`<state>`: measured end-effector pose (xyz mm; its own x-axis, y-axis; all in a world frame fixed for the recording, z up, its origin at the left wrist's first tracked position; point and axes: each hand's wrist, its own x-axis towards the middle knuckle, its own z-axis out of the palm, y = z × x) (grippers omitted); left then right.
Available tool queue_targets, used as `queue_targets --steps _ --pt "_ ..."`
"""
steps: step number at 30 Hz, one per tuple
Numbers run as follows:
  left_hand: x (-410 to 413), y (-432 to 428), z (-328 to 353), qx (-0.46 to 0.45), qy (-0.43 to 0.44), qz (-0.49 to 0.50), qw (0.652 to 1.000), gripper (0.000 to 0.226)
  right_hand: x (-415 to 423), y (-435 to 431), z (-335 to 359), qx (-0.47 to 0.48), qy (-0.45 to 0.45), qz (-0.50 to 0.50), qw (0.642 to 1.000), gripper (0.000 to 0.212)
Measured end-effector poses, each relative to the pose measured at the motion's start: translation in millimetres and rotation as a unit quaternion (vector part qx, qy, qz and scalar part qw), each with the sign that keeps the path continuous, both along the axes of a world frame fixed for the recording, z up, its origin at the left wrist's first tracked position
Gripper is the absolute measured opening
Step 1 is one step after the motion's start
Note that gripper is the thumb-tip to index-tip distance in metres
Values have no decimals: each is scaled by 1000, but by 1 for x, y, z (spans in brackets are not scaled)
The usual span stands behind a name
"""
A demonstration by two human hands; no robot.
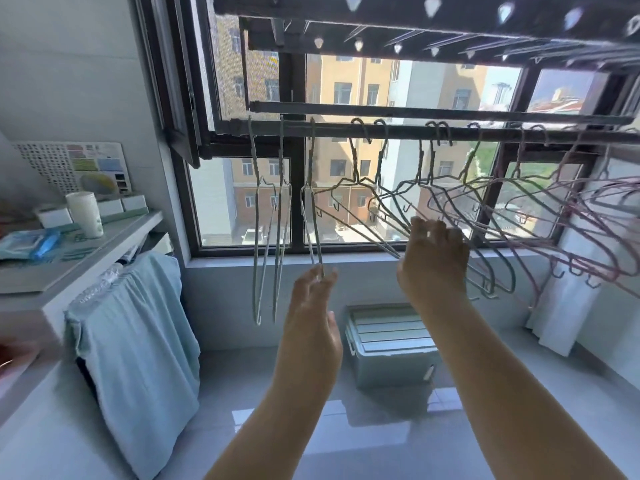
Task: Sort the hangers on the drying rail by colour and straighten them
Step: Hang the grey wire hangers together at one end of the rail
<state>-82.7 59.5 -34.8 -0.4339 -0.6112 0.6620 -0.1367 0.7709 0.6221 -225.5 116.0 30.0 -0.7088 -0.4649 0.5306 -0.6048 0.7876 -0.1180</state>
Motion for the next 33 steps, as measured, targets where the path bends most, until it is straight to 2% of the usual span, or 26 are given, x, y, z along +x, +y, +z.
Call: queue_targets --steps 2,5,8,10,13,16,23,28,33 --pt "2 0 3 9 -17 2 1000 49 -8 2 1 24 -9 2 1000 37" --pt "4 0 4 11 -34 17 999 45 -14 4 -1 -26 -84 74 993 25" --pt "3 -2 3 16 -52 22 998 44 -11 -2 -5 -62 -123 132 982 24" --pt "3 -5 1 24 -61 23 998 44 -5 -5 -4 -119 -166 170 964 26" --pt "3 -8 -1 28 -66 25 997 43 1 -10 1 -174 -133 179 959 27" --pt "3 -9 -1 27 -74 22 997 45 4 -17 12 -176 -109 176 962 28" --pt "3 -12 -3 23 -84 26 996 44 8 -43 39 -197 -128 188 954 28" --pt "6 -15 -4 15 -82 32 996 45 7 -71 34 -202 -185 198 941 27" --pt "12 -18 -3 -9 -58 45 997 45 10 -77 -13 -154 -276 193 929 19"
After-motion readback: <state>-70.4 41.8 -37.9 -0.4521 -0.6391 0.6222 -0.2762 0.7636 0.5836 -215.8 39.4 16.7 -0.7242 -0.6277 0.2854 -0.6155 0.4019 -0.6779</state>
